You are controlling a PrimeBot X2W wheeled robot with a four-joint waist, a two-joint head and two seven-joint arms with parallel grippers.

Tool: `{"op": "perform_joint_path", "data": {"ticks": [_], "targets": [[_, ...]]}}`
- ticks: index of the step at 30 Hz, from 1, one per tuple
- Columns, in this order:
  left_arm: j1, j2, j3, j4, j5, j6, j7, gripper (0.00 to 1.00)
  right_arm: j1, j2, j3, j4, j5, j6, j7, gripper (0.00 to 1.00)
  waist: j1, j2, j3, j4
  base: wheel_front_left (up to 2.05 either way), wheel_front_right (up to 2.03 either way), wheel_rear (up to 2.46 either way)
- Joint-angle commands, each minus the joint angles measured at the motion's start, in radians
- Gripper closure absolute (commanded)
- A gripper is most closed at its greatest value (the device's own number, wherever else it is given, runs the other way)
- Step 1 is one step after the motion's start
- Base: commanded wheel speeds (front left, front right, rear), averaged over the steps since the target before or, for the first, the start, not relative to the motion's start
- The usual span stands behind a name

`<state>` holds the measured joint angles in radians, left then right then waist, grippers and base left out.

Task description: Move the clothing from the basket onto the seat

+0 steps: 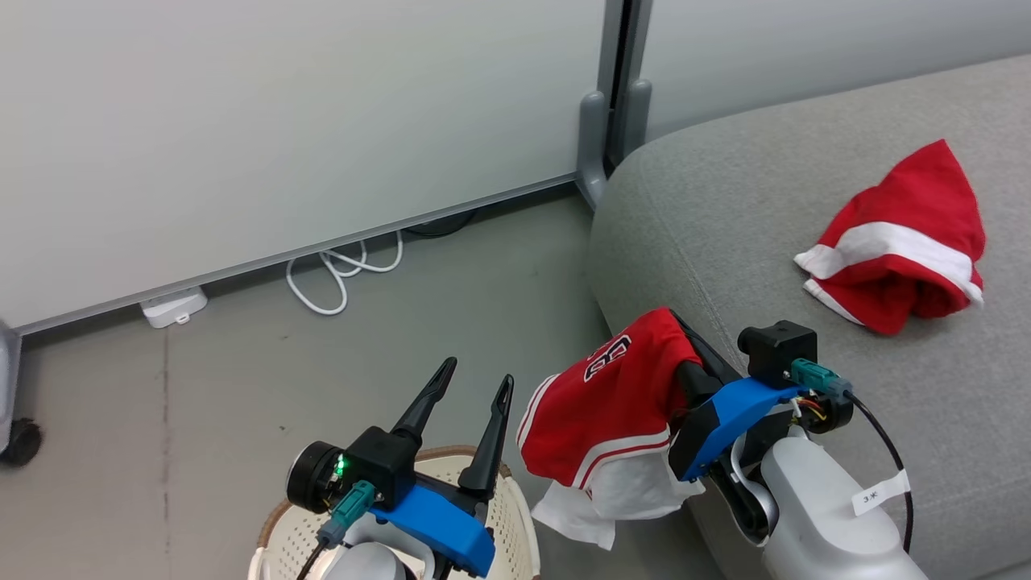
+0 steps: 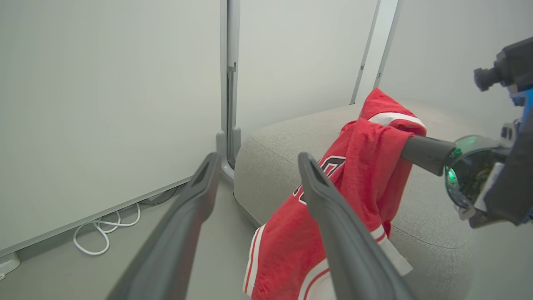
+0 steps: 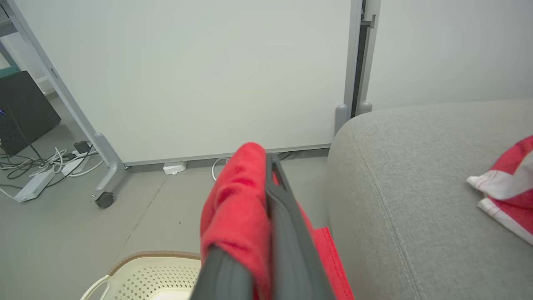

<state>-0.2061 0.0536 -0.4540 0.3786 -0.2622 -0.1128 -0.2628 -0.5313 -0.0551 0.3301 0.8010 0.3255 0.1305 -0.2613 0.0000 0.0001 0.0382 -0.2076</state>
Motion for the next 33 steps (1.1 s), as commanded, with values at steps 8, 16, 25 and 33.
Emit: {"op": "perform_joint_path", "data": {"ticks": [8, 16, 25, 33], "targets": [[-0.018, -0.002, 0.006, 0.002, 0.014, -0.009, -0.003, 0.0, 0.006, 0.0, -0.013, -0.015, -0.008, 0.001, -0.006, 1.0, 0.0, -0.0001, 0.016, -0.122, 0.0, 0.0, 0.0], [-0.02, -0.002, 0.004, 0.004, 0.021, -0.012, -0.003, 0.0, 0.014, 0.0, -0.024, -0.029, -0.012, 0.001, -0.006, 1.0, 0.0, -0.0001, 0.026, -0.197, 0.0, 0.0, 0.0], [-0.026, -0.003, 0.012, 0.007, 0.026, -0.016, -0.003, 0.0, 0.009, 0.003, -0.018, -0.036, -0.007, 0.001, -0.006, 1.0, 0.0, -0.0001, 0.034, -0.27, 0.0, 0.0, 0.0], [-0.028, -0.003, 0.014, 0.008, 0.03, -0.018, -0.003, 0.0, 0.018, 0.004, -0.021, -0.038, -0.006, 0.001, -0.006, 1.0, 0.0, -0.0001, 0.043, -0.308, 0.0, 0.0, 0.0]]}}
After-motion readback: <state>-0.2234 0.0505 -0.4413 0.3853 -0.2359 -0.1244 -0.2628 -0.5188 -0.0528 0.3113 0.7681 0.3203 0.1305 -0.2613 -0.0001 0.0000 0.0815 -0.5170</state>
